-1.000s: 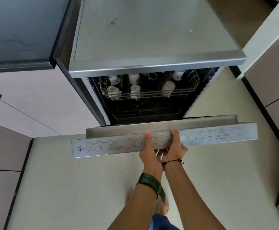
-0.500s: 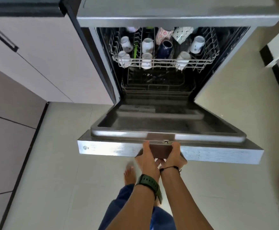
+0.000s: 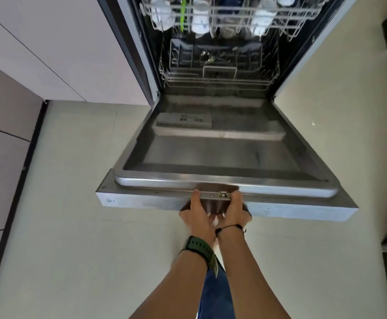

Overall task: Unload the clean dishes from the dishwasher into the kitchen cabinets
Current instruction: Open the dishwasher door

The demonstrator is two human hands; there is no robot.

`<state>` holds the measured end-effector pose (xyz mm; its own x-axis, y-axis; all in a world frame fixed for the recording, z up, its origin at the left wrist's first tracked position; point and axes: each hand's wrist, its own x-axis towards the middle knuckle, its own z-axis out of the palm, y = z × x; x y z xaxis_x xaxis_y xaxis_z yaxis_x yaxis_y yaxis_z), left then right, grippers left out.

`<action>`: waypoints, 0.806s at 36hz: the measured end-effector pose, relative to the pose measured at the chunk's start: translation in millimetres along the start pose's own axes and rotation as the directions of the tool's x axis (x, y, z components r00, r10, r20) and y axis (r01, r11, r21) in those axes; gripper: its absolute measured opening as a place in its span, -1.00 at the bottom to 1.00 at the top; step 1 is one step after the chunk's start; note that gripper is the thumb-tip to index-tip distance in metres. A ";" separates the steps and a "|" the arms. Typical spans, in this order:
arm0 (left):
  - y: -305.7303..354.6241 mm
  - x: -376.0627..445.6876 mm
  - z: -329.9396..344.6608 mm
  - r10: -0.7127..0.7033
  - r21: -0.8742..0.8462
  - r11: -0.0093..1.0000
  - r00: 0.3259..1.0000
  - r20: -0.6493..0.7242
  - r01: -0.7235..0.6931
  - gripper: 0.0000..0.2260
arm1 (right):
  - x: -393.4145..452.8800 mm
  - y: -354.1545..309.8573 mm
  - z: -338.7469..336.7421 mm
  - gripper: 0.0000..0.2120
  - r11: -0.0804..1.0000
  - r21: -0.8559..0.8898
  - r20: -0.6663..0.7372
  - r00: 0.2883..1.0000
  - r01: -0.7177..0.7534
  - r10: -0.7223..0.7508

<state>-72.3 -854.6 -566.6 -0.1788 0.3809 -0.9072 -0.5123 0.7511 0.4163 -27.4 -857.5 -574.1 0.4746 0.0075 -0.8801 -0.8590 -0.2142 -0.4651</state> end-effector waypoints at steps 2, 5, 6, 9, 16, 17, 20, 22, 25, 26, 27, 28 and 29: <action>-6.5 5.7 -7.6 0.001 0.011 1.000 1.000 0.008 -0.001 -0.72 | 7.5 10.9 -5.5 -0.76 1.000 -0.006 0.012 1.000 0.023 -0.023; -14.8 14.7 -18.3 -0.021 0.021 1.000 0.999 0.032 0.021 -0.80 | 21.6 26.7 -13.9 -0.61 0.999 -0.022 0.017 0.999 0.049 -0.048; -17.9 18.6 -22.2 -0.036 0.023 0.999 0.999 0.041 0.035 -0.81 | 26.6 31.7 -16.6 -0.60 0.998 -0.024 0.015 0.998 0.056 -0.056; -26.8 31.1 -34.8 -0.066 0.045 0.997 0.997 0.046 0.064 -0.73 | 41.9 44.0 -24.2 -0.62 0.997 -0.033 0.028 0.997 0.066 -0.065; -56.0 75.4 -68.4 -0.032 0.176 0.984 0.998 0.045 0.023 -0.76 | 79.7 77.7 -47.3 -0.85 0.999 -0.030 0.105 0.994 -0.011 0.014; -60.0 81.6 -71.9 -0.040 0.165 0.986 0.999 0.032 0.035 -0.75 | 85.8 82.8 -50.7 -0.85 0.999 -0.036 0.113 0.993 -0.027 0.031; -73.7 99.0 -79.3 -0.068 0.119 0.990 0.997 -0.021 0.070 -0.64 | 103.6 98.2 -59.1 -0.80 0.998 -0.027 0.128 0.990 -0.058 0.061; -84.0 108.9 -82.9 -0.076 0.107 0.991 0.996 -0.038 0.079 -0.64 | 114.7 108.9 -62.9 -0.81 0.998 -0.024 0.119 0.991 -0.060 0.062; -97.1 123.0 -87.3 -0.079 0.094 0.992 0.996 -0.036 0.083 -0.73 | 129.8 121.6 -66.9 -0.86 0.997 -0.055 0.105 0.992 -0.062 0.067; -100.4 128.1 -88.5 -0.072 0.088 0.993 0.997 -0.032 0.075 -0.75 | 134.1 124.7 -67.6 -0.87 0.996 -0.063 0.103 0.992 -0.063 0.069; -103.5 133.3 -90.2 -0.068 0.086 0.994 0.997 -0.032 0.071 -0.76 | 138.8 128.0 -68.4 -0.86 0.996 -0.068 0.099 0.993 -0.065 0.071; -107.1 138.4 -92.0 -0.068 0.088 0.994 0.997 -0.037 0.071 -0.77 | 143.4 131.3 -69.4 -0.86 0.995 -0.071 0.094 0.993 -0.069 0.076; -110.5 143.6 -93.5 -0.069 0.088 0.993 0.997 -0.040 0.073 -0.79 | 147.7 134.4 -70.1 -0.85 0.994 -0.075 0.088 0.993 -0.075 0.082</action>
<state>-119.9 -933.3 -748.6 -0.1760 0.3061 -0.9356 -0.4481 0.8213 0.3530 -59.2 -953.7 -760.0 0.3842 0.0763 -0.9201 -0.8754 -0.2866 -0.3893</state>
